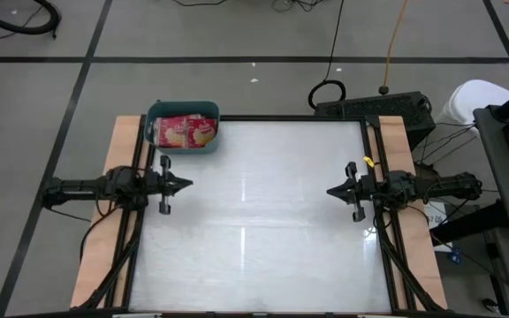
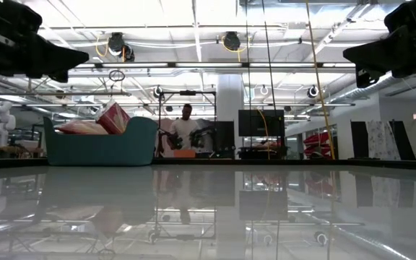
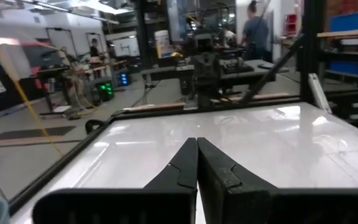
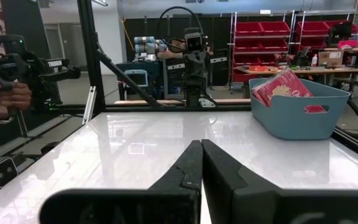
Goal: Sort popcorn bags into baskets
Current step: Return to Home Position
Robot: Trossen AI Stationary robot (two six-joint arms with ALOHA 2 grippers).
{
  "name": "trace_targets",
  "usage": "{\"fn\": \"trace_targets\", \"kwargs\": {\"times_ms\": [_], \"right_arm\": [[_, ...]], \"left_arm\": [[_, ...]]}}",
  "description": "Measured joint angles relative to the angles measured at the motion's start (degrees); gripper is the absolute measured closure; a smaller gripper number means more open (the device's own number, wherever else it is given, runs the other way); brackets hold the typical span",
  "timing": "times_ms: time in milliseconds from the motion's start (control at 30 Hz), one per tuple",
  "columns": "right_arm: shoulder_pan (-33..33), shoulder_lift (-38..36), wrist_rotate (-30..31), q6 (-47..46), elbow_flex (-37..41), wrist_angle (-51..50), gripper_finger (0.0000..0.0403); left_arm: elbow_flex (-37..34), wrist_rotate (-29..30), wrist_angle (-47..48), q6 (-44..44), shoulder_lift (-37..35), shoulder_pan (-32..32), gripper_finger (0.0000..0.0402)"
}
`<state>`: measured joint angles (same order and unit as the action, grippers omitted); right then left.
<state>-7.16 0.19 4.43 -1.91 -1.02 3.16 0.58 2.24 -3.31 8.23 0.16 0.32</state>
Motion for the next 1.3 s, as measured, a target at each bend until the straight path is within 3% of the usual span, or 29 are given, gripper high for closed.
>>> {"fn": "trace_targets", "kwargs": {"times_ms": [133,667,800,933,1133,1300], "right_arm": [[0.00,0.00,0.00,0.00,0.00,0.00,0.0403],[0.00,0.00,-0.02,0.00,-0.02,-0.02,0.0403],[0.00,0.00,-0.02,-0.01,-0.01,-0.02,0.0403],[-0.01,0.00,-0.02,0.00,-0.02,-0.02,0.0403],[0.00,0.00,-0.02,0.00,-0.02,0.00,0.0403],[-0.02,0.00,-0.02,0.00,-0.02,0.00,0.0403]], "left_arm": [[0.00,-3.50,1.26,-0.54,0.00,0.68,0.0397],[0.07,-2.25,2.68,1.02,5.45,0.92,0.0366],[0.02,-1.97,-0.15,1.72,5.27,0.92,0.0368],[0.02,-1.82,-0.08,3.02,3.83,0.97,0.0395],[0.00,0.82,0.64,1.08,0.86,2.10,0.0398],[0.04,0.70,2.03,-1.20,1.48,2.30,0.0378]]}}
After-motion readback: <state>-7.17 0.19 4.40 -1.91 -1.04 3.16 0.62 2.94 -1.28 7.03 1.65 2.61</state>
